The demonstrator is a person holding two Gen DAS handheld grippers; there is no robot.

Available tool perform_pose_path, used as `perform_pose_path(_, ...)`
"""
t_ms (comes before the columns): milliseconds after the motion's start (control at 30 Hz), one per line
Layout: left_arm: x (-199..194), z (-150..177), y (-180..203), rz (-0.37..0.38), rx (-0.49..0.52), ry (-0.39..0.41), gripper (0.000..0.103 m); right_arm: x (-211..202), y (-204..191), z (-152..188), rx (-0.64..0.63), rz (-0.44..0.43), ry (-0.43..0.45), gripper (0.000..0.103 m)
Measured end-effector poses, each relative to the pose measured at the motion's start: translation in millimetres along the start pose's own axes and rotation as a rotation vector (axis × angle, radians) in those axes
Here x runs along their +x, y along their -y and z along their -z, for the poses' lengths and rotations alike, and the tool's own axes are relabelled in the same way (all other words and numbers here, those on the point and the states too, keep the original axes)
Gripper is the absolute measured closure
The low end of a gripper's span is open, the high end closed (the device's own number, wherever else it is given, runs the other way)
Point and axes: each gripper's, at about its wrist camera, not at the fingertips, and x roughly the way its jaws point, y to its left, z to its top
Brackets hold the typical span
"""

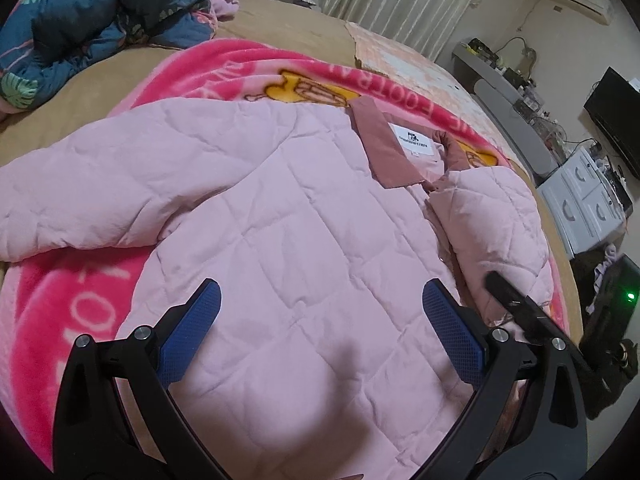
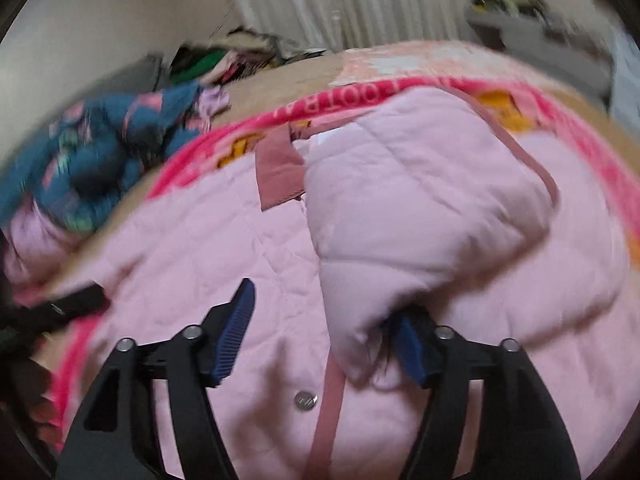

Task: Fold large clothes
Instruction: 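Release the sleeve from the right tool while the left tool grasps the placket edge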

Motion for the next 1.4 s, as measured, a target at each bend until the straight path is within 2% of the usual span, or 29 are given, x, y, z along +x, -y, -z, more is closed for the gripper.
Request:
perform_pose_path(133,2.9,-0.9,-3.3,0.019,-0.021,-0.012,0.008,-16.4,32.4,-2.9,0.233,-0.121,0.047,0.026)
perform_pose_path(200,3.7,-1.6,-5.8,0.041,-0.033,-0.023,0.008,-20.8,41.6,-8.4,0.289,-0.128,0.088,0.026)
perform_pose_path(233,4.0,-2.3,-7.1,0.062,-0.044,-0.033,0.008,-21.4,43.5,-11.2,0.298,-0.128,0.098,0.03)
perform_pose_path(267,3.8,-3.2,-8.8,0.083,-0.058,-0.043,0.008,-20.6,43.5,-15.5,0.297,-0.13,0.102,0.043)
perform_pose_path(300,1.9,-5.0,-10.4,0.105,-0.07,-0.046,0.008,-19.6,41.7,-19.3,0.285,-0.123,0.099,0.07)
perform_pose_path(367,-5.9,-10.1,-11.1,0.127,-0.07,-0.021,0.008,-25.0,29.2,-26.7,0.226,-0.112,0.136,0.075)
perform_pose_path(400,-8.5,-11.5,-11.7,0.131,-0.071,-0.011,0.008,-31.3,12.9,-30.4,0.154,-0.103,0.169,0.077)
perform_pose_path(500,-14.7,-18.8,-20.9,0.177,-0.114,0.006,0.008,-35.9,-33.9,-30.3,-0.038,-0.085,0.2,0.078)
perform_pose_path(633,-18.3,-25.0,-36.5,0.249,-0.186,0.003,0.008,-19.5,-82.6,-17.5,-0.268,-0.048,0.172,0.078)
perform_pose_path(700,-22.0,-27.8,-43.0,0.265,-0.215,0.014,0.008,-10.1,-102.4,-6.4,-0.365,-0.046,0.141,0.078)
perform_pose_path(867,-23.3,-31.8,-52.5,0.31,-0.266,0.026,0.008,14.8,-129.5,23.1,-0.513,-0.041,0.032,0.078)
perform_pose_path(967,-15.3,-30.4,-53.2,0.332,-0.284,0.006,0.008,28.1,-131.0,35.5,-0.55,-0.034,-0.03,0.077)
perform_pose_path(1067,0.7,-24.8,-48.6,0.358,-0.284,-0.038,0.008,29.5,-130.0,42.1,-0.537,-0.089,-0.089,0.068)
perform_pose_path(1167,20.7,-14.7,-44.8,0.396,-0.302,-0.103,0.008,16.5,-125.0,43.9,-0.538,-0.124,-0.094,0.058)
perform_pose_path(1233,37.0,-7.6,-40.4,0.402,-0.311,-0.144,0.008,3.0,-112.4,42.5,-0.527,-0.108,-0.073,0.051)
perform_pose_path(1333,51.5,-2.1,-34.4,0.392,-0.308,-0.174,0.008,-11.9,-85.4,35.2,-0.489,-0.057,-0.055,0.05)
perform_pose_path(1400,55.3,0.1,-28.2,0.394,-0.287,-0.162,0.009,-20.1,-63.0,29.0,-0.459,-0.012,-0.043,0.05)
